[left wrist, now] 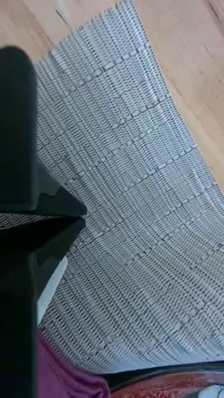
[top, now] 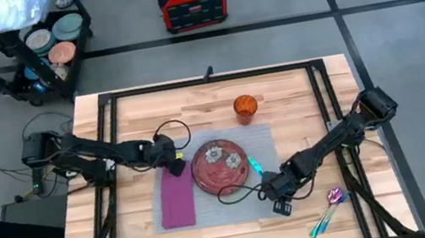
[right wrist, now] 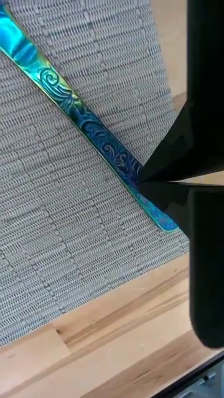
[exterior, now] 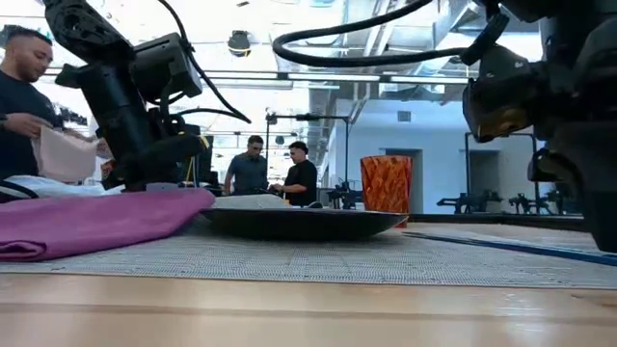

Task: Set table place
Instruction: Adjust the blue knife on the table mat

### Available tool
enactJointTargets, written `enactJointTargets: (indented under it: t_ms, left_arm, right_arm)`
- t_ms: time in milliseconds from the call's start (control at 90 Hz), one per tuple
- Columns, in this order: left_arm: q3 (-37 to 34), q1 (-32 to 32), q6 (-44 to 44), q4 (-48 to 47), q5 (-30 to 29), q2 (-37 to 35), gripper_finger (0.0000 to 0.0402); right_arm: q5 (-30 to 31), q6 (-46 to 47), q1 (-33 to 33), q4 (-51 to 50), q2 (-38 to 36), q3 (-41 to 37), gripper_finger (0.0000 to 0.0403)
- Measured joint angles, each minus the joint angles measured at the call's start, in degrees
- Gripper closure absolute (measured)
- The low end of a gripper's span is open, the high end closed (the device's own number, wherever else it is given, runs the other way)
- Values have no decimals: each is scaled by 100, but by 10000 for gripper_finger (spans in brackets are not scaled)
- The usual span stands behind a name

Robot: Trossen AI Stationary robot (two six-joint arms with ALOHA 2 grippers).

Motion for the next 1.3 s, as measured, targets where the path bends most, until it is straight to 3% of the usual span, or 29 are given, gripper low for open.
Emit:
enactJointTargets:
  t_ms: [700, 978, 1300]
  left_arm:
    - [0, 0, -21, 151, -9, -2, 401]
    - [0, 0, -32, 151, -15, -2, 401]
    - [2, 0, 44, 151, -20, -4, 401]
  right_arm:
    - [20, -910, -1112, 15, -86, 0, 403]
    - [202, -131, -184, -411, -600, 2, 403]
    - [270, 677, 472, -30, -120, 2, 403]
